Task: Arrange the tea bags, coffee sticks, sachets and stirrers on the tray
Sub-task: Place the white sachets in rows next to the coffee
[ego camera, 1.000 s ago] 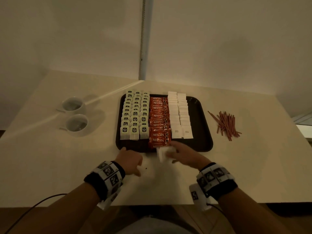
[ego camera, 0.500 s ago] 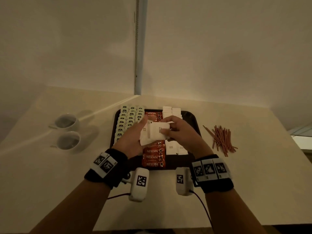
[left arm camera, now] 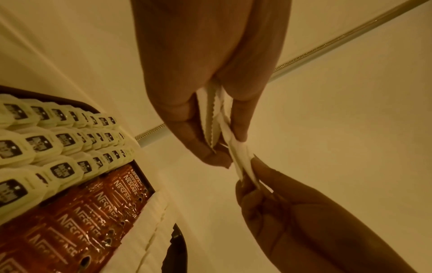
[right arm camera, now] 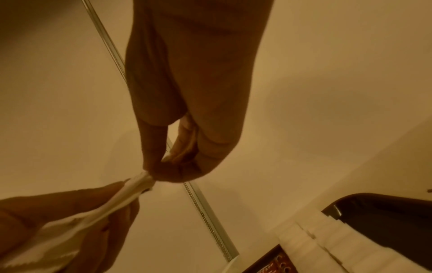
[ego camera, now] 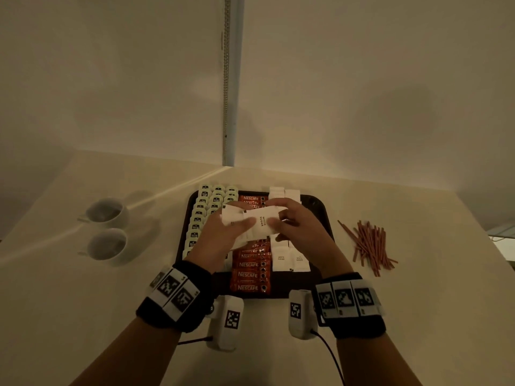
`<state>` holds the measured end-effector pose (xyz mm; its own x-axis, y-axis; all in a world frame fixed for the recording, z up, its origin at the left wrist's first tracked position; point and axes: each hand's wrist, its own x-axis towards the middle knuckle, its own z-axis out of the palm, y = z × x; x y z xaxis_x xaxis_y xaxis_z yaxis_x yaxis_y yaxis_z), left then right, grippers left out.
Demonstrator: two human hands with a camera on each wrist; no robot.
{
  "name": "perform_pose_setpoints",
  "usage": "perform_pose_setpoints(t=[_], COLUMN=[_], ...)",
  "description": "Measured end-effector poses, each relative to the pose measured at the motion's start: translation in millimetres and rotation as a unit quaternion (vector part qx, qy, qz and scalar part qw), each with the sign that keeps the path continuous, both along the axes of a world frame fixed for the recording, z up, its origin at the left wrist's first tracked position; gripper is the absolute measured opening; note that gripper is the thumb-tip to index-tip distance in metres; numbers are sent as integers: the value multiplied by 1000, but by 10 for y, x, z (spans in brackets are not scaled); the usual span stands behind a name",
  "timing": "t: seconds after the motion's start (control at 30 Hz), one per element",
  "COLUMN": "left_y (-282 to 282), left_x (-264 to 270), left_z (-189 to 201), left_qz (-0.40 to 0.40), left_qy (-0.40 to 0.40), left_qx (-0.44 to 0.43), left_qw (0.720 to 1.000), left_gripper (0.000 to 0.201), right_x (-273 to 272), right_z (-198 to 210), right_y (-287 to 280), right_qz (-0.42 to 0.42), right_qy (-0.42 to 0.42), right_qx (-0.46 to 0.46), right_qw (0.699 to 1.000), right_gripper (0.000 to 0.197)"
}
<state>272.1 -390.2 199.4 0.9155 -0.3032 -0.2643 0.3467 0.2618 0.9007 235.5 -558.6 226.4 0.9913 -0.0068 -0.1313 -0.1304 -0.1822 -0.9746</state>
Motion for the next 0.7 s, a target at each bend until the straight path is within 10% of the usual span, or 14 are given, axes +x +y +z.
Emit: perform_pose_setpoints(t=[0.7], left_y=[18], left_x=[109], left_z=[-169], left_qz=[84], left_qy=[34], left_qx=[-48], left_qw=[995], left_gripper=[39], right_x=[121], right_z=[-370], right_y=[-319], right_qz=[-105], right_qy=[18], right_qx=[-18], right_qw=[994], right_gripper=[12])
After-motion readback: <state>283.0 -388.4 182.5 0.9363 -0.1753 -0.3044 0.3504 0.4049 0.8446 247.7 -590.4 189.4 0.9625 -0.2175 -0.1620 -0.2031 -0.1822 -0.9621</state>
